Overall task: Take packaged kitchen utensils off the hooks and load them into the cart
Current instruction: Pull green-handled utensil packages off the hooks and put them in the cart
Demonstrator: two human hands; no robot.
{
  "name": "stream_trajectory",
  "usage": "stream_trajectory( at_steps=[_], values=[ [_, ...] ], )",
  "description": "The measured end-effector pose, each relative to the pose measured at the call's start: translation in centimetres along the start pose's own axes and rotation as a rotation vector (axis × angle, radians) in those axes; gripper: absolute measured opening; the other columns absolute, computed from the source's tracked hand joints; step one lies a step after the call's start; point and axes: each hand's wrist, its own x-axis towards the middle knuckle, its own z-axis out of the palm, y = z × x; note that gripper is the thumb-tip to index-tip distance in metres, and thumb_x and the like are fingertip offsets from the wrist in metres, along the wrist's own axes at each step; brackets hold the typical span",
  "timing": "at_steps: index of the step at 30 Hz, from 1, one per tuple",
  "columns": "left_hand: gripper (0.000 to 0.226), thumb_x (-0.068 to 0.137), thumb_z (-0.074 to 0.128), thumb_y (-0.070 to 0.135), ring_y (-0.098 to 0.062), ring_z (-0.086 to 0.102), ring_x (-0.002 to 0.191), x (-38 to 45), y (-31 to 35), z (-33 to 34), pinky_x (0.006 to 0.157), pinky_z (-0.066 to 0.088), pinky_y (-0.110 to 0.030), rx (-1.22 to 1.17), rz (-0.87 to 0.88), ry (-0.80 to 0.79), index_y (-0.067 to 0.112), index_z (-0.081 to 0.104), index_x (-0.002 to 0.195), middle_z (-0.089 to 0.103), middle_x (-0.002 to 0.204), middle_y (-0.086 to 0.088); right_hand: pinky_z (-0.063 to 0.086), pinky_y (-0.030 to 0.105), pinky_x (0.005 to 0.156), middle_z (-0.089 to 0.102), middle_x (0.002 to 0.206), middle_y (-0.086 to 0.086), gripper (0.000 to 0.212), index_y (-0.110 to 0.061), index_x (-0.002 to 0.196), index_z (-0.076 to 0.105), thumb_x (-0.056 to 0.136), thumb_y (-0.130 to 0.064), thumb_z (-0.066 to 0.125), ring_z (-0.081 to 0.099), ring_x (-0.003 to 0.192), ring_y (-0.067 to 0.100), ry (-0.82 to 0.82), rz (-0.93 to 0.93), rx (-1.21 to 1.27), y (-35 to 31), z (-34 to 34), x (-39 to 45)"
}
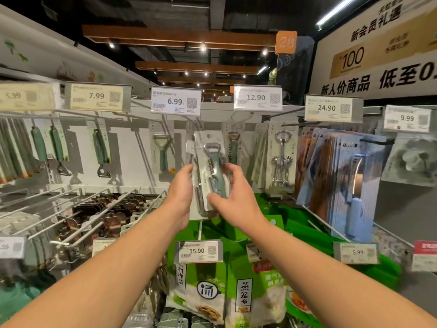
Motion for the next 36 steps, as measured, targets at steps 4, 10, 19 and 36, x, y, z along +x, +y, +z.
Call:
stream_trajectory(
  at_steps=[4,10,19,36],
  values=[
    [0.032,0.081,0.064,0.024,-0.038,0.072,0.106,-0.1,0.0,-0.9,0.100,0.056,-0.063,0.026,0.004,0.047,0.011,0.072,0.109,0.077,0.108,-0.016,0.032,0.021,0.108,0.044,0.144,-0.006,0.078,-0.026,0.152,0.033,0.085,-0.021,0.073,0.042,0.128,0.004,0.064,-0.023,-0.061,0.1,-0.3,-0.7],
    [0.014,0.096,0.058,-0.003,-0.034,0.070,0.088,-0.7,0.4,-2.0,0.093,0.059,-0.058,0.087,0.003,0.076,0.008,0.062,0.104,0.070,0.096,-0.016,0.030,-0.005,0.090,0.043,0.128,-0.002,0.073,-0.023,0.148,0.039,0.084,-0.008,0.072,0.042,0.112,-0.018,0.209,-0.189,-0.088,0.4,-1.5,-2.9],
    [0.013,0.099,0.061,0.004,-0.031,0.070,0.084,-0.7,-0.6,-2.6,0.084,0.060,-0.051,0.215,0.032,0.059,0.007,0.064,0.111,0.071,0.100,-0.017,0.033,-0.004,0.086,0.040,0.126,-0.001,0.070,-0.021,0.144,0.035,0.086,-0.003,0.068,0.040,0.112,-0.017,0.466,-0.152,0.015,0.1,-3.1,-2.9],
    [0.020,0.095,0.062,0.007,-0.041,0.069,0.109,-0.2,-0.2,-1.7,0.102,0.054,-0.061,0.187,0.022,0.063,0.004,0.062,0.116,0.070,0.113,-0.023,0.031,0.013,0.102,0.032,0.130,-0.009,0.076,-0.025,0.153,0.034,0.088,-0.020,0.073,0.041,0.115,0.004,0.208,0.054,-0.099,0.6,-3.2,0.4]
  ],
)
